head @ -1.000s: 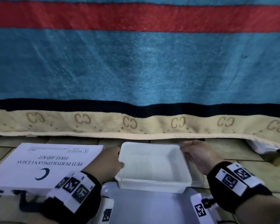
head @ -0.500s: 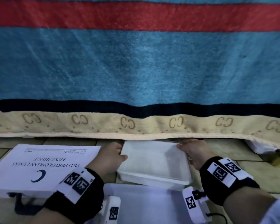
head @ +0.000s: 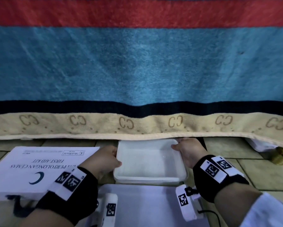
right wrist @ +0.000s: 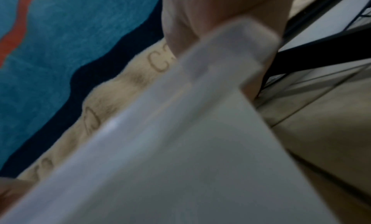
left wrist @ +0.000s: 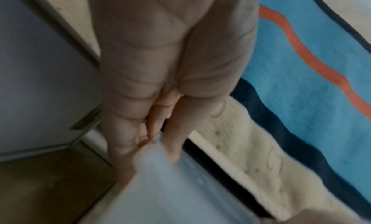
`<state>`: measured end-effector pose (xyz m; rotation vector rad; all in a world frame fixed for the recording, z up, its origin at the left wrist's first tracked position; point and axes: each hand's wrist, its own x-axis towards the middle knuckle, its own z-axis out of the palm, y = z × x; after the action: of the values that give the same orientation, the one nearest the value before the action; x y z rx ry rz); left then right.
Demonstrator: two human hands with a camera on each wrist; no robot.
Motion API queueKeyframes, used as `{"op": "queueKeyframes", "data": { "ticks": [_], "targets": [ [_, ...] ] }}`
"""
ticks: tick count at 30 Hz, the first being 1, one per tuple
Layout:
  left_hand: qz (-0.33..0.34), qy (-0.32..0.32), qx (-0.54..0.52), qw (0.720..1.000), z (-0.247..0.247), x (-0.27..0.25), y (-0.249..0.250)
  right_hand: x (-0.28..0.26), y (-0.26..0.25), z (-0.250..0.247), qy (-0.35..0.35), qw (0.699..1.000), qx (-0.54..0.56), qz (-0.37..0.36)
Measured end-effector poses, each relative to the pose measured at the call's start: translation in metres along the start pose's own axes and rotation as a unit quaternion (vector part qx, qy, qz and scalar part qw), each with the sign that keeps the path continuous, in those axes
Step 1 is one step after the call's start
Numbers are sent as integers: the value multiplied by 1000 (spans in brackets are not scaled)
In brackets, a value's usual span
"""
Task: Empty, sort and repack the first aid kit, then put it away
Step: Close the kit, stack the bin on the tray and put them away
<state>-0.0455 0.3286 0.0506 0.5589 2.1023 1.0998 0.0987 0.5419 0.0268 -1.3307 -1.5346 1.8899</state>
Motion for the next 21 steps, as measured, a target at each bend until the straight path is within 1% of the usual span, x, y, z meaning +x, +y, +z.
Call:
{"op": "queueKeyframes", "data": {
  "ticks": [3, 6, 9, 13, 15, 17, 19, 20, 21],
  "targets": [
    [-16, -8, -32, 999, -2, -1, -2, -11, -4, -2, -49, 998, 42, 6],
    [-1, -5, -35, 999, 0, -3, -3, -15, -6, -5, -69, 997, 40, -1],
    [10, 18, 7, 1000, 1, -1, -8, -19, -8, -4, -61, 998, 8, -5],
    [7, 10, 35, 999, -3, 1, -12, -20, -7, -7, -69, 997, 8, -18],
    [34, 20, 108, 993, -2, 3, -10, -19, -4, -7, -58, 998, -7, -25],
    [70, 30, 228, 971, 1, 4, -6, -18, -4, -4, -26, 997, -60, -39],
    [75, 44, 337, 937, 3, 3, -2, -19, -8, -4, 21, 985, -162, -60],
    [71, 44, 359, 930, 4, 4, -1, -22, -13, -5, 34, 966, -245, -80],
    [67, 41, 366, 927, 3, 5, -1, -30, -20, -6, 27, 933, -343, -105]
  ]
}}
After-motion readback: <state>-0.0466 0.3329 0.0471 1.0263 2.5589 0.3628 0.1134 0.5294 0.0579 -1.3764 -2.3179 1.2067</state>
